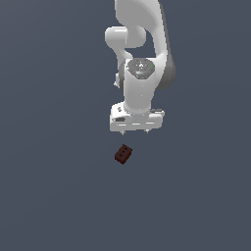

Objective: Pick up the object and move it to a goal position.

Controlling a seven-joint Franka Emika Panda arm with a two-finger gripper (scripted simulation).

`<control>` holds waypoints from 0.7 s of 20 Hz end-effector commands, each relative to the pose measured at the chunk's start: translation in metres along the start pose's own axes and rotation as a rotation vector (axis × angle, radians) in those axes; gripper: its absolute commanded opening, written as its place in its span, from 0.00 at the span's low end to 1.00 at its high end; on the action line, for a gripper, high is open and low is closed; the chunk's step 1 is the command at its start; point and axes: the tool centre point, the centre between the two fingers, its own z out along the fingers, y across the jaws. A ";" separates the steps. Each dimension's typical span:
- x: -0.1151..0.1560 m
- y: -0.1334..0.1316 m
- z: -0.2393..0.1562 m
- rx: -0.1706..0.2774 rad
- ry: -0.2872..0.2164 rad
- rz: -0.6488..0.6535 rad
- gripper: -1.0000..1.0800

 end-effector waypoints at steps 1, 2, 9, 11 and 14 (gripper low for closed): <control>0.000 0.000 0.000 0.000 0.000 0.000 0.96; 0.000 0.000 0.000 0.000 0.000 0.001 0.96; -0.007 0.012 0.003 0.002 -0.016 0.035 0.96; -0.009 0.014 0.002 0.002 -0.019 0.035 0.96; -0.009 0.014 0.002 0.002 -0.019 0.033 0.96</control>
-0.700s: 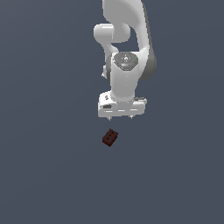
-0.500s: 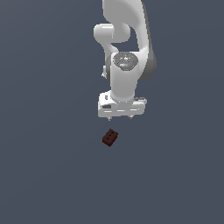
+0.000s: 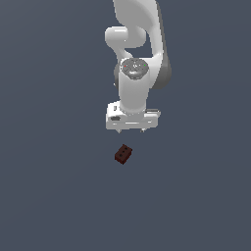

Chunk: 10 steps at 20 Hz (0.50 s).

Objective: Pick up the object and move it to a goal position.

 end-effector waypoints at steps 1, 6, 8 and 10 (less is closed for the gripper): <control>0.000 0.000 0.000 0.000 0.000 0.000 0.96; 0.003 0.001 0.004 0.001 0.002 0.034 0.96; 0.005 0.002 0.007 0.002 0.004 0.059 0.96; 0.007 0.004 0.011 0.003 0.006 0.090 0.96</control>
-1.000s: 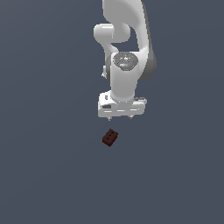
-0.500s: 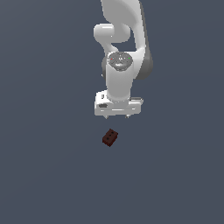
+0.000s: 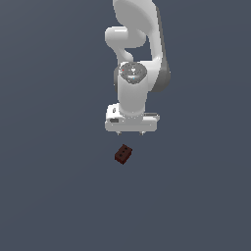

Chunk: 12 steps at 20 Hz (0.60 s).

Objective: Pick up the object and move it to a goal position.

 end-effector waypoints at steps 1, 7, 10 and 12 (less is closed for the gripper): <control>0.003 0.002 0.005 0.001 0.002 0.039 0.96; 0.014 0.009 0.023 0.004 0.012 0.178 0.96; 0.021 0.013 0.034 0.006 0.018 0.268 0.96; 0.025 0.017 0.042 0.006 0.022 0.329 0.96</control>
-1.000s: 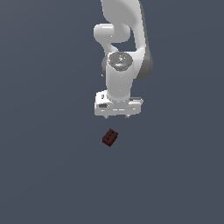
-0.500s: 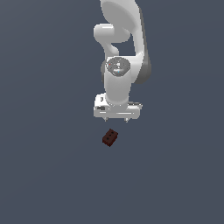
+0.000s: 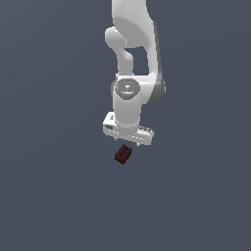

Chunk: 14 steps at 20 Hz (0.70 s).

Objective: Pick up the object and move it to a goal position.

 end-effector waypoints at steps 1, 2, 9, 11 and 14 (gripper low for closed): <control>0.006 0.003 0.010 0.001 0.006 0.074 0.96; 0.008 0.004 0.013 0.001 0.008 0.101 0.96; 0.019 0.009 0.032 0.001 0.019 0.240 0.96; 0.020 0.010 0.036 0.001 0.022 0.265 0.96; 0.022 0.011 0.039 0.001 0.024 0.291 0.96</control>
